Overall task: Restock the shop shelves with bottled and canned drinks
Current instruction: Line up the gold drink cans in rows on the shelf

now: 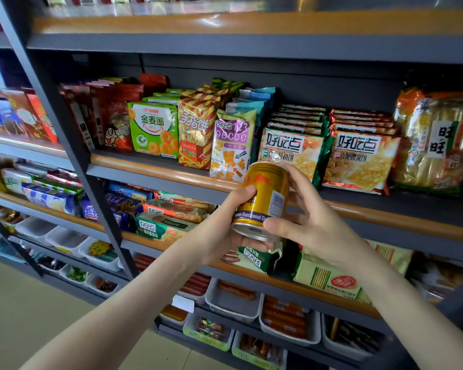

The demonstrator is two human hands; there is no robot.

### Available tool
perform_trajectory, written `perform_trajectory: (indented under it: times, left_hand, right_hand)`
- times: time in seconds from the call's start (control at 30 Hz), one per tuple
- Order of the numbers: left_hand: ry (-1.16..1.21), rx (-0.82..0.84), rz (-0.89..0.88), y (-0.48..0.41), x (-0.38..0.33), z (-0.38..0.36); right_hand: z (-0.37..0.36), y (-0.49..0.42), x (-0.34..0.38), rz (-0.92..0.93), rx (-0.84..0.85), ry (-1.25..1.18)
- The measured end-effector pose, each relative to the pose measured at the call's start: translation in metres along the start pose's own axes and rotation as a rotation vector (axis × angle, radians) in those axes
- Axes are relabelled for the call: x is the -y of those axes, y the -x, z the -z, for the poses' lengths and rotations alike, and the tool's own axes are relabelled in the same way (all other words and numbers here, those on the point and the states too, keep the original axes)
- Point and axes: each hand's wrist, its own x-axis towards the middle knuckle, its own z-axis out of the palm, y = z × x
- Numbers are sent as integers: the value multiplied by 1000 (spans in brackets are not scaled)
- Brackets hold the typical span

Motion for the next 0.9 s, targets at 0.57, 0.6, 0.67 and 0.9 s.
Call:
perform_trajectory:
  times: [0.57, 0.6, 0.67, 0.9]
  left_hand:
    - [-1007, -430, -678, 1, -165, -30]
    - [-1012, -417, -725, -3, -172, -29]
    - [-1019, -372, -819, -12, -186, -26]
    - [-1256, -307, -1295, -48, -239, 10]
  right_hand:
    - [71, -59, 143, 482, -125, 421]
    - [74, -64, 150, 514, -157, 458]
    - [80, -74, 162, 566, -213, 502]
    - [112, -116, 185, 600, -337, 713]
